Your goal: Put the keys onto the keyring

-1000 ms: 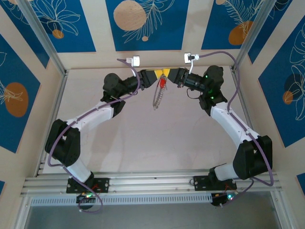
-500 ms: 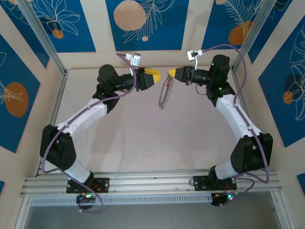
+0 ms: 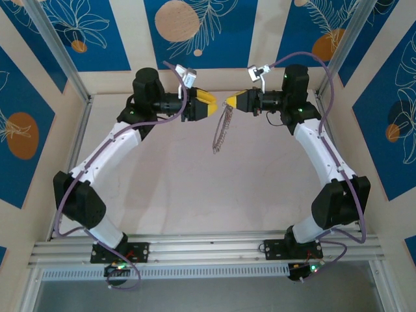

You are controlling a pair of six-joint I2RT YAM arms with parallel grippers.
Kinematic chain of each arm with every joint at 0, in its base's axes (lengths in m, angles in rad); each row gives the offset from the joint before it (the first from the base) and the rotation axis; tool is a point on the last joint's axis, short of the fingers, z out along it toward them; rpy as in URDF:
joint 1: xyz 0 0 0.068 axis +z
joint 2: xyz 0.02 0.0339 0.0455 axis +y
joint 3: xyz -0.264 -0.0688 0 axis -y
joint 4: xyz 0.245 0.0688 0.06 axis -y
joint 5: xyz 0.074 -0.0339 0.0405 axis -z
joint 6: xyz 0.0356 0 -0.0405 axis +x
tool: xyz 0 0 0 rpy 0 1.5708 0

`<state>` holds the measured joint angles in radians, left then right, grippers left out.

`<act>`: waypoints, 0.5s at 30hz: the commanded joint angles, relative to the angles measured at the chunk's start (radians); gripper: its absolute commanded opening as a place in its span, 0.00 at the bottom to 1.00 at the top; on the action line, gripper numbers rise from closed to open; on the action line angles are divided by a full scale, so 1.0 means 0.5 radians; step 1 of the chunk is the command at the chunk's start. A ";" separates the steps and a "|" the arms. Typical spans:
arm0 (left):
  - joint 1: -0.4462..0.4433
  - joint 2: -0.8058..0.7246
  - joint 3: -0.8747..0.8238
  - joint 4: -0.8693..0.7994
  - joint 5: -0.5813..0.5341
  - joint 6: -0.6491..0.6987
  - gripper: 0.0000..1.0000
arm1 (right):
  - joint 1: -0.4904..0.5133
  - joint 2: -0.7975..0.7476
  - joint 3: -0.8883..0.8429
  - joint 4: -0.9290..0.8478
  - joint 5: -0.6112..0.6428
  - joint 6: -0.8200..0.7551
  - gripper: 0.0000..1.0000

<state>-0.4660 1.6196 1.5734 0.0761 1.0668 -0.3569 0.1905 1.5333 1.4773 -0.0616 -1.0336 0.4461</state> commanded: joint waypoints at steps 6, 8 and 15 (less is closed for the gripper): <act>0.018 0.083 0.123 -0.233 0.143 0.184 0.48 | 0.062 0.038 0.116 -0.181 -0.121 -0.142 0.00; 0.018 0.092 0.122 -0.235 0.138 0.186 0.48 | 0.073 0.043 0.116 -0.177 -0.123 -0.143 0.00; 0.015 0.111 0.122 -0.223 0.119 0.185 0.48 | 0.104 0.054 0.121 -0.172 -0.120 -0.146 0.00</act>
<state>-0.4656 1.6653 1.6001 -0.0322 1.1000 -0.2852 0.2340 1.5593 1.4998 -0.1287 -1.0595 0.3912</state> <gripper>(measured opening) 0.477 0.057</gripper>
